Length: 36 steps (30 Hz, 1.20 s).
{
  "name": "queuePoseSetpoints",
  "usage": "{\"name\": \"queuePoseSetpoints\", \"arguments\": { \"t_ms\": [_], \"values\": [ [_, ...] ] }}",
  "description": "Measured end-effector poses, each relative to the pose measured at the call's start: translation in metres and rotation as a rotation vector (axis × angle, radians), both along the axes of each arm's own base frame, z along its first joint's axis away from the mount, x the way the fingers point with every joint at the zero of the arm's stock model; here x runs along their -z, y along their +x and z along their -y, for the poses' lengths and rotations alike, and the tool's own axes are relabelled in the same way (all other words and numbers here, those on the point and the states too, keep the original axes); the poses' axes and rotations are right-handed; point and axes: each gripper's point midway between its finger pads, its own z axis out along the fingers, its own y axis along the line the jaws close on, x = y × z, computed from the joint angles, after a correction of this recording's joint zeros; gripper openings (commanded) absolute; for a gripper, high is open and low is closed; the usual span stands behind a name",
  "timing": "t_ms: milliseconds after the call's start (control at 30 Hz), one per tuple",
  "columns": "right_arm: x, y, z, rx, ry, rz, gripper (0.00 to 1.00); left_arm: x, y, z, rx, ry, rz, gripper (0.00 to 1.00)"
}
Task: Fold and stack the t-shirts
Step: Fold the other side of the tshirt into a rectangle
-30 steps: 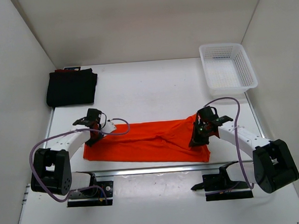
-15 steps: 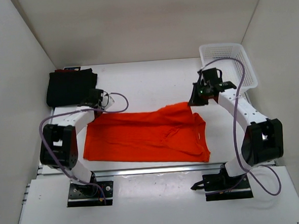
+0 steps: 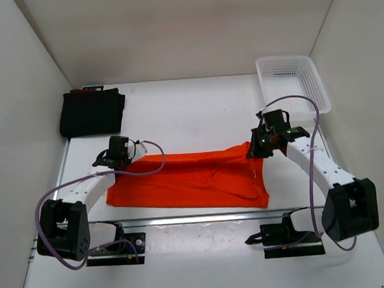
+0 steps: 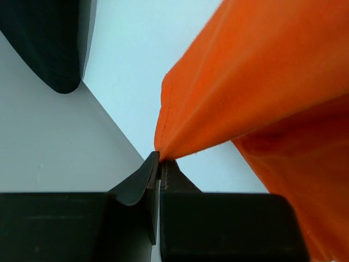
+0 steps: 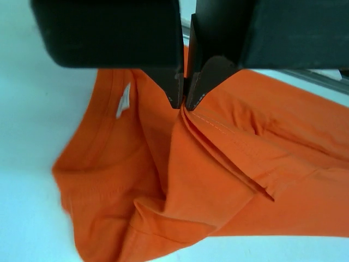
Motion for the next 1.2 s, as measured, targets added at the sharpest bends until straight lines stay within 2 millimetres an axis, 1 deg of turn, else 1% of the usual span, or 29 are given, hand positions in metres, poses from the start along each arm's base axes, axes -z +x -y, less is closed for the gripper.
{"name": "queuePoseSetpoints", "arguments": {
  "t_ms": [33,100,200,300,400,500,700,800,1000,1067,1200],
  "values": [
    [0.003,-0.011,0.002,0.007,0.006,-0.013,0.00,0.001,-0.006,-0.001,0.019,0.010,-0.008,0.00],
    [0.006,-0.027,0.003,0.017,0.022,-0.018,0.00,0.003,-0.014,-0.001,0.055,0.023,-0.023,0.00],
    [0.010,-0.041,0.000,0.028,0.050,-0.016,0.00,0.015,-0.028,-0.002,0.100,0.047,-0.078,0.00],
    [0.021,-0.056,-0.004,0.033,0.076,-0.049,0.00,0.032,-0.044,-0.002,0.137,0.072,-0.163,0.00],
    [0.033,-0.066,-0.005,0.042,0.083,-0.089,0.00,0.042,-0.054,0.001,0.167,0.089,-0.220,0.00],
    [0.036,-0.069,-0.004,0.046,0.086,-0.102,0.01,0.047,-0.057,0.001,0.180,0.099,-0.250,0.00],
    [0.030,-0.067,-0.003,0.063,0.113,-0.072,0.00,0.053,-0.059,-0.001,0.183,0.116,-0.279,0.01],
    [0.033,-0.074,-0.004,0.061,0.126,-0.072,0.00,0.056,-0.061,-0.002,0.187,0.122,-0.287,0.00],
    [0.046,-0.094,-0.005,0.064,0.147,-0.108,0.00,0.058,-0.063,-0.003,0.189,0.126,-0.295,0.01],
    [0.048,-0.097,-0.006,0.063,0.152,-0.115,0.00,0.058,-0.063,-0.003,0.189,0.127,-0.294,0.00],
    [0.047,-0.098,-0.007,0.061,0.158,-0.111,0.00,0.057,-0.062,-0.003,0.188,0.129,-0.292,0.00]
  ]
}}
